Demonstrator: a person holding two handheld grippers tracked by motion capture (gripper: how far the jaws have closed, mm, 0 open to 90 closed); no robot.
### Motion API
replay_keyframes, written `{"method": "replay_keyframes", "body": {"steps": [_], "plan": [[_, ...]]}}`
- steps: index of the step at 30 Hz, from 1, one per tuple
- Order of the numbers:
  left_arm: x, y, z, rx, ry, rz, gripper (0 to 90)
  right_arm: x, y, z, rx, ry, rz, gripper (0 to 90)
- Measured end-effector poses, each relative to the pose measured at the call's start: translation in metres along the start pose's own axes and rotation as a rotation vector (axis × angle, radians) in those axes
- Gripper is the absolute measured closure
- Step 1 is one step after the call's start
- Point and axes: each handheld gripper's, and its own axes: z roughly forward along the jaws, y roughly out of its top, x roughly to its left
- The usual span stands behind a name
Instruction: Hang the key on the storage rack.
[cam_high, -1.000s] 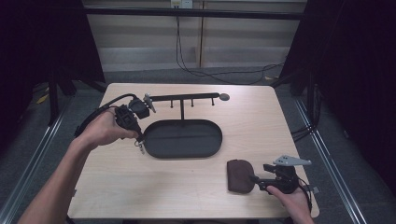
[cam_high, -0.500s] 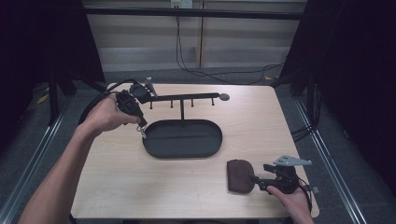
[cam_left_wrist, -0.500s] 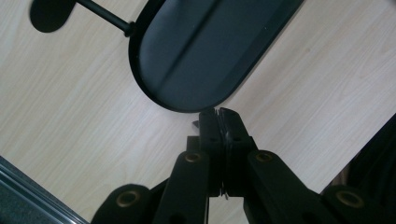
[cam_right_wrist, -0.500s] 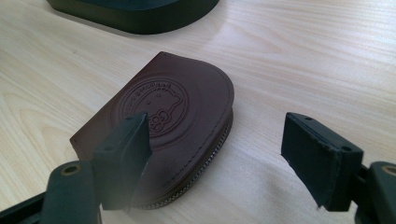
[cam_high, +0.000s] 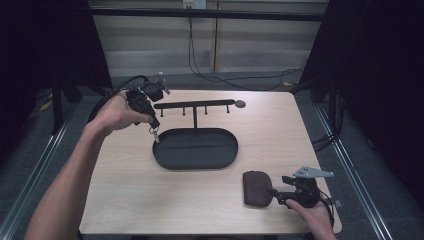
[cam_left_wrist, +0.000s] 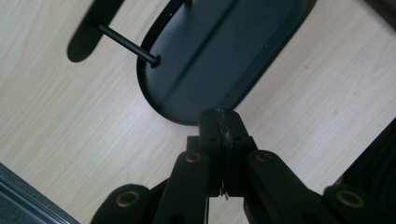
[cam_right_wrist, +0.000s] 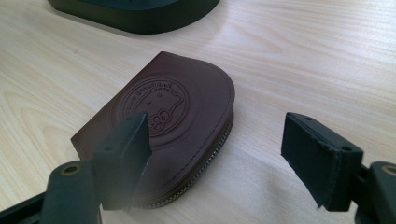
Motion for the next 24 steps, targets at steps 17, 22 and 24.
{"method": "replay_keyframes", "body": {"steps": [17, 22, 24], "plan": [[0.011, 0.020, 0.004, 0.014, -0.008, -0.012, 89.4, 0.000, 0.000, 0.000, 0.000, 0.004, 0.000, 23.5], [0.013, 0.026, 0.008, 0.007, -0.002, -0.018, 89.4, 0.000, 0.000, 0.000, 0.001, 0.006, 0.000, 23.5], [0.015, 0.028, 0.009, 0.000, -0.005, -0.026, 89.4, 0.000, 0.000, 0.000, 0.002, 0.005, 0.003, 23.5]]}}
